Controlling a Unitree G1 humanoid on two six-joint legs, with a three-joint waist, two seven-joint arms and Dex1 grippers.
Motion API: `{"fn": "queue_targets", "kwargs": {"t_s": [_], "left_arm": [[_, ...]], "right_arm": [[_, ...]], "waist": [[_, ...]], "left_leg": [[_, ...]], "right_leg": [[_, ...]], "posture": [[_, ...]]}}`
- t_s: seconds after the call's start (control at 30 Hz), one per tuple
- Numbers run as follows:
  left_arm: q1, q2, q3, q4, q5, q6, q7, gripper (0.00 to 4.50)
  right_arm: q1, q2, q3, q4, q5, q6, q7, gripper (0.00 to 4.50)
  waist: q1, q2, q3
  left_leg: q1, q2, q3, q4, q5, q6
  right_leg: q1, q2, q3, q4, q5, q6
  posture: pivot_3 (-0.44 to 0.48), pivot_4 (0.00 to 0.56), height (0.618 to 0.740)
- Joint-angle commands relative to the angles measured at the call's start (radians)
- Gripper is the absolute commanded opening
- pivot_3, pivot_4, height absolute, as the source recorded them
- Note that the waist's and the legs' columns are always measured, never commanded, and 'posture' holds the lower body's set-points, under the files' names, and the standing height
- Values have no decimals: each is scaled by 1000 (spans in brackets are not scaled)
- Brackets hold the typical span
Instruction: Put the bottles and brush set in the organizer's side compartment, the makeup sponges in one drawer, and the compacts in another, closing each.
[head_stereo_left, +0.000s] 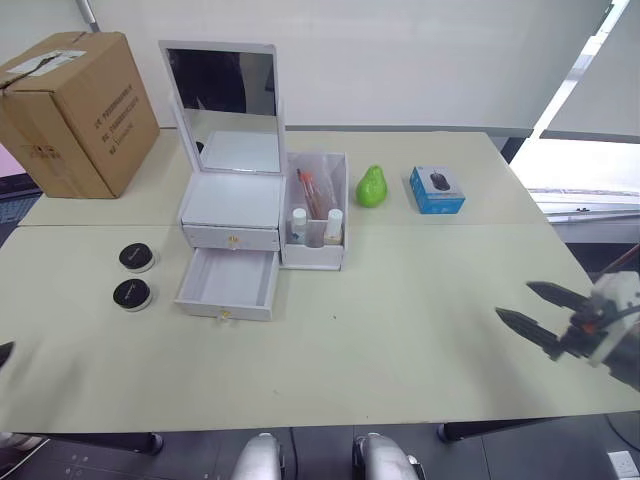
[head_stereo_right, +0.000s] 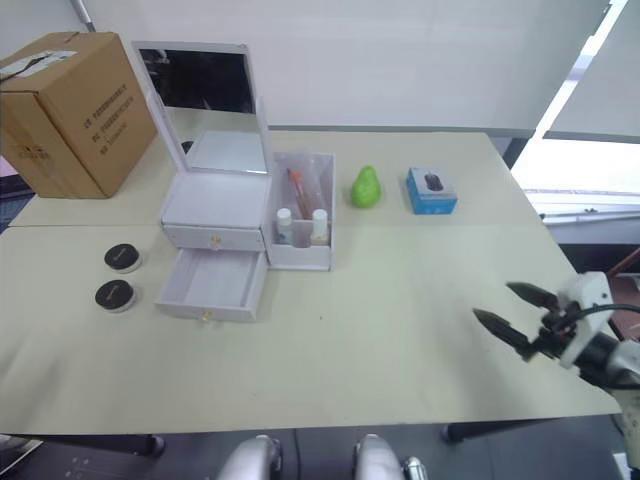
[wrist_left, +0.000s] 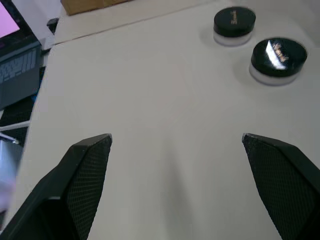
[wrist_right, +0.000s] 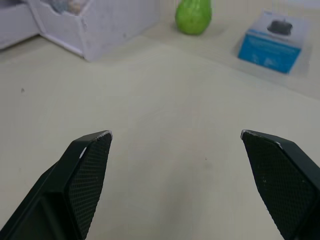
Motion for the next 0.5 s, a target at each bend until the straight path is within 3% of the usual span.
{"fn": "queue_targets", "kwargs": {"t_s": [0.03,0.2,0.33,0.5], "left_arm": [[2,-88,-13,-186,0,50,142,4486],[-55,-284,-122,-364,-16,104,302,4486],[-137,-317,-207,-343,40,118,376,4486],[-253,-322,-306,-272,136,147,491,4486]], "right_arm": [[-75,10,45,-143,71,76,-65,4500],[-290,43,237,-329,188,234,-122,4500],[-465,101,392,-372,205,288,-137,4500],[-551,147,487,-384,195,283,-124,4500]], "waist": [[1,-3,0],[4,-4,-1],[9,-8,-2],[11,-8,-3]], "left_leg": [[0,0,0,0,0,1],[0,-1,-1,0,5,8],[-1,-1,-5,1,5,9],[-3,-2,-10,11,6,10]], "right_leg": [[0,1,0,0,0,0],[1,2,2,0,2,0],[1,5,0,0,3,-1],[2,6,0,1,5,-4]], "posture": [[0,150,729],[0,150,729],[0,150,729],[0,150,729]]}}
